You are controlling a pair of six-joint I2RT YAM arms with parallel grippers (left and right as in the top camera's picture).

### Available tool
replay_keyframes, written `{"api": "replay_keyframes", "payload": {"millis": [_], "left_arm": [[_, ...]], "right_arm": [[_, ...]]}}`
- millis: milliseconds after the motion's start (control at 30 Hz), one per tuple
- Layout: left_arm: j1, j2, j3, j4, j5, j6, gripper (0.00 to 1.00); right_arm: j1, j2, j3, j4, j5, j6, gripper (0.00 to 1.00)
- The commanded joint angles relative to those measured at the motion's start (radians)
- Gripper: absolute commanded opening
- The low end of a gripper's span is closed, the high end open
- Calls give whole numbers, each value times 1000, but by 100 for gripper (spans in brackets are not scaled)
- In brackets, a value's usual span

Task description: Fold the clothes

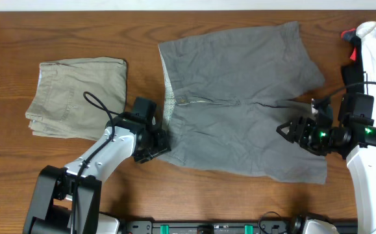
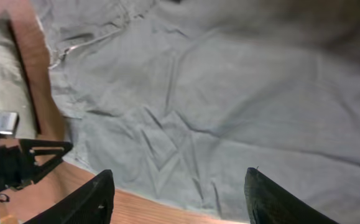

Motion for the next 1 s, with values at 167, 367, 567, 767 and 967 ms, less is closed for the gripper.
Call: {"api": "replay_keyframes", "payload": {"millis": [167,367,567,767,967], "left_arm": [[-1,5,-12,-6,-5,-5,24],[-1,5,-12,-80,3,-6,41],[-1,5,-13,-158,6,-18,58],[-1,6,-14,-73,6,-154,60],[-1,7,-19,-43,6,-223,50]], "right_arm": [[-16,-8,12,-13,65,-19,66],[-16,-8,12,-14,72,-24,66],[-16,-8,12,-16,90,-42,67],[-16,-8,12,-16,90,-42,67],[-16,-8,12,-16,98,-41,67]]}}
